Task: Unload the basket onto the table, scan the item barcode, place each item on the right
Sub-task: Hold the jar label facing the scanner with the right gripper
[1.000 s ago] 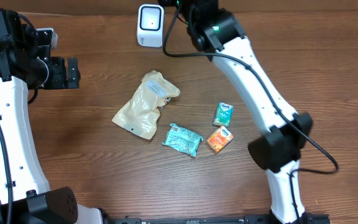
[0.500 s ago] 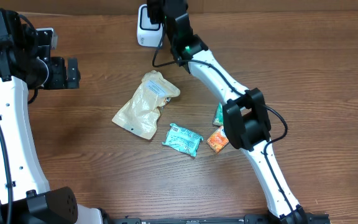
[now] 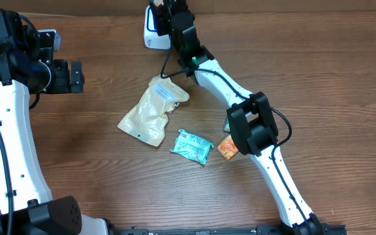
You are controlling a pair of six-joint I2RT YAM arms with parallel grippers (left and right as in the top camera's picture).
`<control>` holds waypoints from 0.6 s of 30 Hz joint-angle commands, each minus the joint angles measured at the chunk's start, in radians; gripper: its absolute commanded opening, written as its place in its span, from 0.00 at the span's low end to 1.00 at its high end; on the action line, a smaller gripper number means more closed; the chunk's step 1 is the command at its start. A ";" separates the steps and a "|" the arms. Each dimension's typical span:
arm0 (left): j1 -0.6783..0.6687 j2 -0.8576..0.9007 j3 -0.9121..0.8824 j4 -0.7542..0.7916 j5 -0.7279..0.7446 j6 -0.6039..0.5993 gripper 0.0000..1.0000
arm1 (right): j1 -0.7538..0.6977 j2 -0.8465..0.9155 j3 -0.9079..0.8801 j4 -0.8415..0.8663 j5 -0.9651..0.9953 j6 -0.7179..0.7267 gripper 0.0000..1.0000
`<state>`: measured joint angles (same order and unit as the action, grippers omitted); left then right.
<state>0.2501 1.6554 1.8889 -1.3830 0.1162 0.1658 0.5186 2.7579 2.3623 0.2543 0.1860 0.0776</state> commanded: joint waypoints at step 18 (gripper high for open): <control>0.004 0.007 -0.003 0.000 0.000 0.021 1.00 | 0.018 -0.038 0.014 0.040 -0.008 -0.008 0.53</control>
<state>0.2501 1.6554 1.8893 -1.3834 0.1162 0.1654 0.5312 2.7766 2.3623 0.2966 0.1825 0.0746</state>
